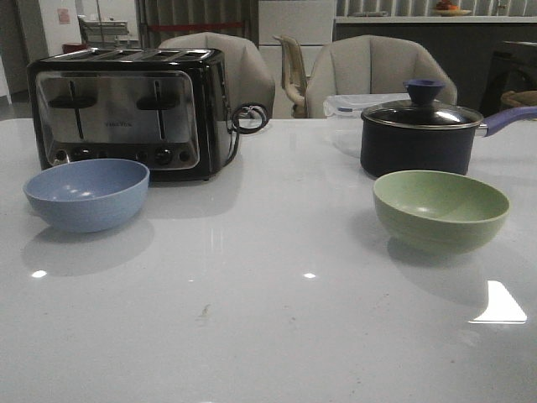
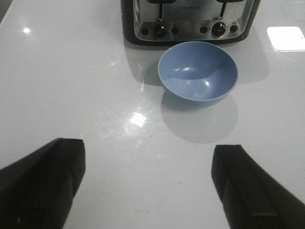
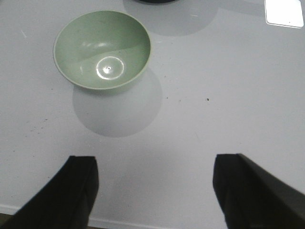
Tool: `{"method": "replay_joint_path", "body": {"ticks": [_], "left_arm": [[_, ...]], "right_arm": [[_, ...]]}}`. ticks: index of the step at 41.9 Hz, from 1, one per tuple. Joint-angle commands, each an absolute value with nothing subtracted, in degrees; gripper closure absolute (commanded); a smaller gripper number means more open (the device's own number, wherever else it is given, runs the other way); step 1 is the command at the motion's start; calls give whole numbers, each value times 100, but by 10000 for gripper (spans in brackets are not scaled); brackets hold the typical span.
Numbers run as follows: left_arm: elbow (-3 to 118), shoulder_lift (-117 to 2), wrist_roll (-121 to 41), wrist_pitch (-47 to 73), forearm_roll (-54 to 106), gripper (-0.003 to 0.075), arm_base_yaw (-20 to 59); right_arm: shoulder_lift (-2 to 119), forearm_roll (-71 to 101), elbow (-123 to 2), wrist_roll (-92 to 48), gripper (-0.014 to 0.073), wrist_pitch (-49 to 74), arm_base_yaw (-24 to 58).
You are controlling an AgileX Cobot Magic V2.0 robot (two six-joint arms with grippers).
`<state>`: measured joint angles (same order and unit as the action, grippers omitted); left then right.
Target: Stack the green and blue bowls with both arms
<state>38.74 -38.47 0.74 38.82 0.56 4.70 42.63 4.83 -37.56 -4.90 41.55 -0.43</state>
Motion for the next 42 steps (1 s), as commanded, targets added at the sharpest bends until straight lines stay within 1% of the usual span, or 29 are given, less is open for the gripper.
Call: {"method": "replay_joint_path", "body": {"ticks": [1, 6, 15, 24, 29, 35, 42], "left_arm": [[4026, -3866, -306, 3395, 514, 118, 624], [4026, -3866, -776, 3332, 883, 118, 1075], [4026, -3866, -788, 3342, 883, 118, 1977], [4026, -3866, -788, 3331, 883, 118, 2420], [4026, -3874, -788, 3331, 883, 118, 2430], [4026, -3874, -788, 3331, 883, 118, 2430], [4026, -3874, -788, 3331, 883, 118, 2430]], "right_arm": [[4534, 515, -4012, -382, -9, 3814, -97], [5131, 579, -4275, -368, -9, 3795, -97], [6468, 781, -4970, -368, -9, 3757, -97], [7917, 875, -5825, -374, -5, 3738, -97], [8672, 902, -6250, -379, 34, 3691, -97], [9416, 1063, -6752, -379, 113, 3712, -97], [10025, 1282, -7204, -379, 167, 3825, -97]]}}
